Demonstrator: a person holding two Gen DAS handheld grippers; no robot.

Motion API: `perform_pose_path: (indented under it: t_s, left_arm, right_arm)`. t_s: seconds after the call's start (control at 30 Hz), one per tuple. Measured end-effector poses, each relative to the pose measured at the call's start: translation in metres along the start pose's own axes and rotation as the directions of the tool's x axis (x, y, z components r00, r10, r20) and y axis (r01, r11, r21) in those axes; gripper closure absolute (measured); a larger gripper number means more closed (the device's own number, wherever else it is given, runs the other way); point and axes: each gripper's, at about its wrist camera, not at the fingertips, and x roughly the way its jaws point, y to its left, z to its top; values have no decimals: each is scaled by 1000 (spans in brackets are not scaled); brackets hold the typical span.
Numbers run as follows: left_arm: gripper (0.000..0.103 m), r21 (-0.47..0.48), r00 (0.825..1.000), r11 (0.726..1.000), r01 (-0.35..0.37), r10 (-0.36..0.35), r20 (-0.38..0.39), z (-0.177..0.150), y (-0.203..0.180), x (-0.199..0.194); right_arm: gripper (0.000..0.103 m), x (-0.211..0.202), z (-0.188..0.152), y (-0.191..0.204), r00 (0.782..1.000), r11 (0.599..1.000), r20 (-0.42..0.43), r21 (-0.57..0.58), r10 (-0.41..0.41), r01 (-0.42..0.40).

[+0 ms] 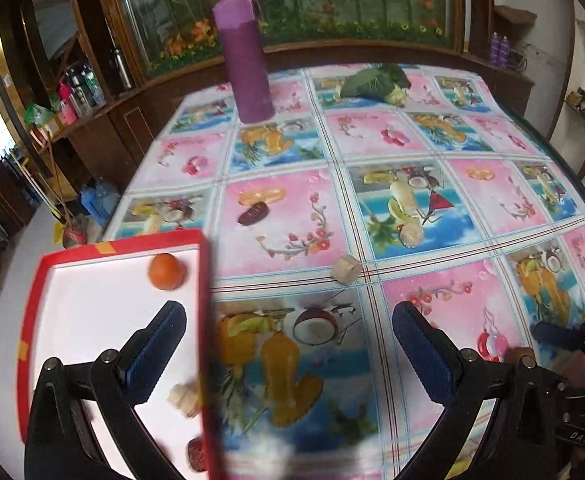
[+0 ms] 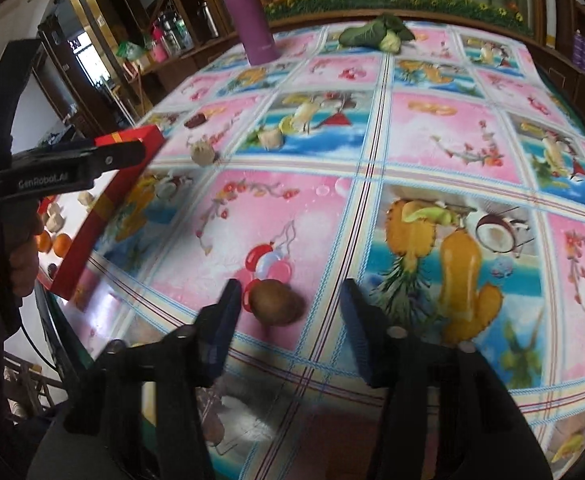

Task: Organize fruits
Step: 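Grasp a brown nut with the right tool while the left tool grasps a beige cube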

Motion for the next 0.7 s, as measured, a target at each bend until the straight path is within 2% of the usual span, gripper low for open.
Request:
perform_pose_path:
  t_s: [0.27,0.37,0.43,0.57,0.7]
  left_arm:
    - [1,-31,998,998,53,-53,-25,7,-6,27]
    - [1,-14,998,999,51,-51,-30,6,-10,34]
    - [1,-12,998,999,53,-54,-34,7,-11,36]
    - [1,-24,999,999,46,-46,-16,11,-7,39]
    - [4,-11,999,999,40,-41,-17,13,-6,44]
  right_arm:
    - [59,1,-3,9,998,997,6,-48,-56,56]
    - [65,3,-3,13,995,993,17,-72,-94,95]
    - [77,4,-3,15,993,990,19,-77,-120,121]
    - [77,6,6,6,996,996,21,-22,-83,84]
    - [77,10,27,-8,998,993,56,112,-38,32]
